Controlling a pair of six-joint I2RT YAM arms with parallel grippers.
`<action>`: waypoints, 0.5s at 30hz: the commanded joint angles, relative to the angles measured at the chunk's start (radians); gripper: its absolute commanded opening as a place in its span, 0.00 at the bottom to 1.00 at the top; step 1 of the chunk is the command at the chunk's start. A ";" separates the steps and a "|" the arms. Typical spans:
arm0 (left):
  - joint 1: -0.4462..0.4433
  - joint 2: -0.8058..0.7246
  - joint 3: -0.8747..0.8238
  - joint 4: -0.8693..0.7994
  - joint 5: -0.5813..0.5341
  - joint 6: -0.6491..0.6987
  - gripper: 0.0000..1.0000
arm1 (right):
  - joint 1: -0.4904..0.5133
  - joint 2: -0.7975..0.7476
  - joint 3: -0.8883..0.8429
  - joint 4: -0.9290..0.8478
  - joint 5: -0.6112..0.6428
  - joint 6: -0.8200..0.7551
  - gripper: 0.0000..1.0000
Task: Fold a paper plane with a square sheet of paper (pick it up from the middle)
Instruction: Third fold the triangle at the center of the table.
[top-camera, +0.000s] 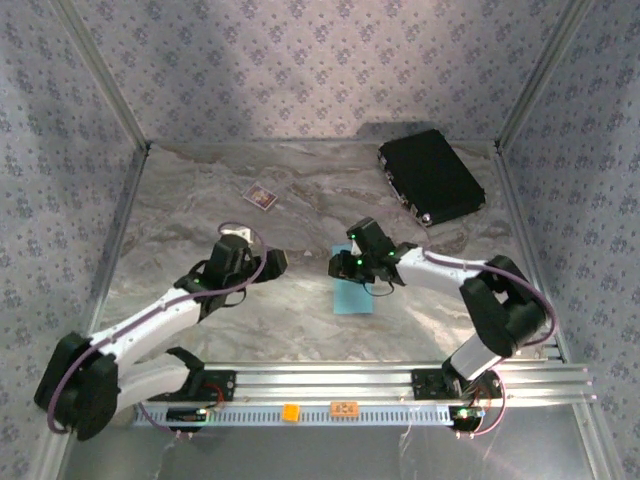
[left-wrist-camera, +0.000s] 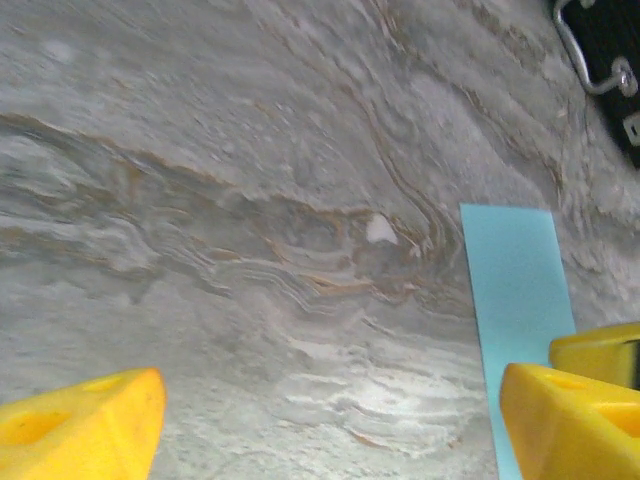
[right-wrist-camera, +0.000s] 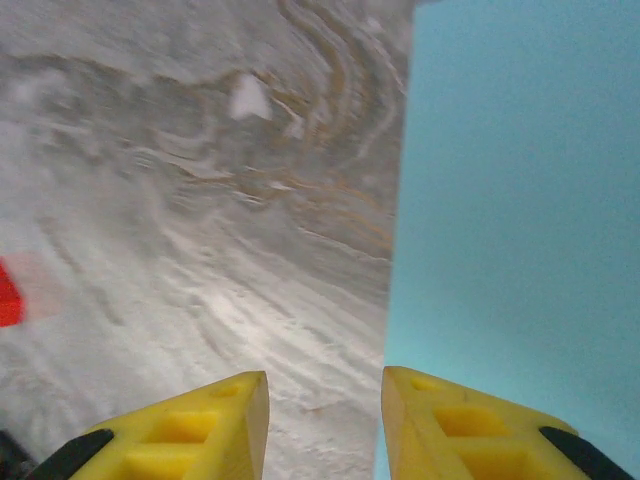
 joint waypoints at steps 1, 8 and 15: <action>-0.015 0.084 0.087 0.046 0.134 0.033 0.79 | -0.045 -0.086 -0.064 0.050 -0.057 0.021 0.38; -0.109 0.300 0.212 0.042 0.223 0.035 0.57 | -0.180 -0.214 -0.236 0.055 -0.087 0.055 0.26; -0.185 0.507 0.301 0.100 0.346 -0.049 0.47 | -0.231 -0.246 -0.313 0.104 -0.168 0.068 0.12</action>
